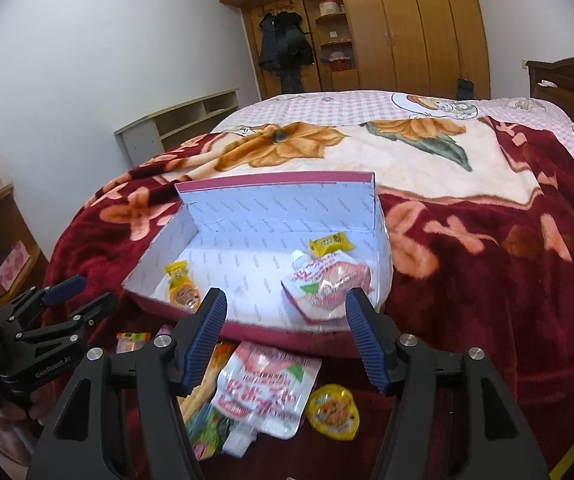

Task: Organize snacks
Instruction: 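Move both tools back from the box toward the snack pile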

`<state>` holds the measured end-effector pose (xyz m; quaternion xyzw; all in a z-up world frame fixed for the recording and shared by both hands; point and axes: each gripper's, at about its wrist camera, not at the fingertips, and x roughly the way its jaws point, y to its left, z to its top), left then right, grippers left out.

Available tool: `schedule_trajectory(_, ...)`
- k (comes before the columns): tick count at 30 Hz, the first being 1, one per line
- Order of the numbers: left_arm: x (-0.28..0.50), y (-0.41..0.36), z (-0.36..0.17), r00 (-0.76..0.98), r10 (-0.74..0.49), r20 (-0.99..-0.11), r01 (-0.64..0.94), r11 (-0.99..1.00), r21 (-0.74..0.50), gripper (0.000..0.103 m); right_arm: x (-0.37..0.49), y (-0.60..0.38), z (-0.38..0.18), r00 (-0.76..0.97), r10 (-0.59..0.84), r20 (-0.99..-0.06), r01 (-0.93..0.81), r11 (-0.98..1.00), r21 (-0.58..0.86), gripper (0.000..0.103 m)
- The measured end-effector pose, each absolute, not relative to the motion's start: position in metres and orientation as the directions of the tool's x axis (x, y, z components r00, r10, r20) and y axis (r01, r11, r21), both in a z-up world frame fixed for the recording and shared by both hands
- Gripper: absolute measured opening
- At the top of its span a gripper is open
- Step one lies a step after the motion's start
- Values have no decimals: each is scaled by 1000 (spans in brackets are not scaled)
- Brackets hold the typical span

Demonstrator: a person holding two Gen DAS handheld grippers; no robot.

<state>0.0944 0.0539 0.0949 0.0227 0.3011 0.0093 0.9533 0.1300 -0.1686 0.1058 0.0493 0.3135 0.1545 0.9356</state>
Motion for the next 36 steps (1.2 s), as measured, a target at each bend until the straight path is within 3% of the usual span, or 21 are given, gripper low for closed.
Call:
schedule_trajectory(15, 70, 69, 64, 774, -22, -633, -48, 995, -93, 69, 75, -178, 79, 760, 279, -586, -208, 960, 188, 64)
schedule_trajectory(28, 83, 61, 29, 733, 52, -678, -86, 996, -16, 69, 54, -176, 34, 756, 198, -624, -179, 979, 94, 64)
schedule_trajectory(36, 94, 70, 17, 719, 33, -694, -112, 991, -69, 69, 52, -173, 26, 754, 204, -625, -197, 977, 83, 64)
